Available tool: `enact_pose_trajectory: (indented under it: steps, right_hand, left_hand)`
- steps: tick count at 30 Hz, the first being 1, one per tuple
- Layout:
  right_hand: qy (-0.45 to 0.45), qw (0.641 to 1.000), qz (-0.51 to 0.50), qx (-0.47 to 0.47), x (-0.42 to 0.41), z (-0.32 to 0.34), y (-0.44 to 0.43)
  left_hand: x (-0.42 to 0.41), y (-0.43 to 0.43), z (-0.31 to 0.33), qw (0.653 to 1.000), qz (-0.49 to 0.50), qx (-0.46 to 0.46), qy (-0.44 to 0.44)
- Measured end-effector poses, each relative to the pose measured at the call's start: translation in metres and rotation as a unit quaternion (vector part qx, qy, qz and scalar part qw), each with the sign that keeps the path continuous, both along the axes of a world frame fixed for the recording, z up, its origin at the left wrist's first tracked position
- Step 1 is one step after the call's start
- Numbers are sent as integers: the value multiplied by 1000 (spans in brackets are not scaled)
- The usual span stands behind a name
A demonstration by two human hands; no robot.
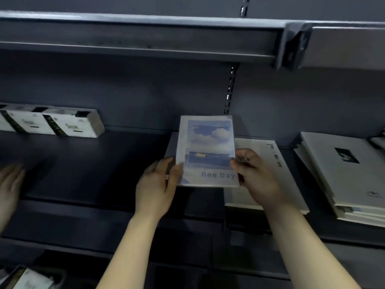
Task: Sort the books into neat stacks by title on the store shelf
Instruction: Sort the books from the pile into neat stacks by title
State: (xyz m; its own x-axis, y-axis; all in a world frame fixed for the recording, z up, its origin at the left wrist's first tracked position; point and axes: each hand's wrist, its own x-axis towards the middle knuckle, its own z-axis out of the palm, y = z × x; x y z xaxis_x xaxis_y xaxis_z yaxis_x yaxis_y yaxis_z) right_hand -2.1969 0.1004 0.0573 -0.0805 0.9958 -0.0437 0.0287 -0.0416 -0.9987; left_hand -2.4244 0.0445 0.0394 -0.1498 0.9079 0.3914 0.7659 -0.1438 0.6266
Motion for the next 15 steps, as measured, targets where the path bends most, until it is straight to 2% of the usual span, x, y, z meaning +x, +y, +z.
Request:
enact_pose_trajectory:
  steps: [2, 4, 6, 9, 12, 15]
  right_hand:
    - [1, 999, -31, -15, -12, 2, 5]
    - [-5, 998, -52, -31, -22, 1, 11]
    - [-27, 997, -63, -41, -31, -1, 16]
    - [-123, 989, -69, -32, -41, -8, 23]
    - [-263, 960, -86, 38, -45, -11, 27]
    - [-295, 948, -85, 85, -44, -9, 22]
  left_hand:
    - [-13, 3, -13, 995, 33, 15, 88]
    - [-21, 5, -25, 989, 61, 0, 134]
    - [-26, 7, -33, 987, 80, -21, 139]
    - [-27, 8, -36, 986, 87, -27, 138]
    - [-26, 9, -37, 985, 82, -19, 154]
    - [-26, 7, -37, 984, 95, -15, 149]
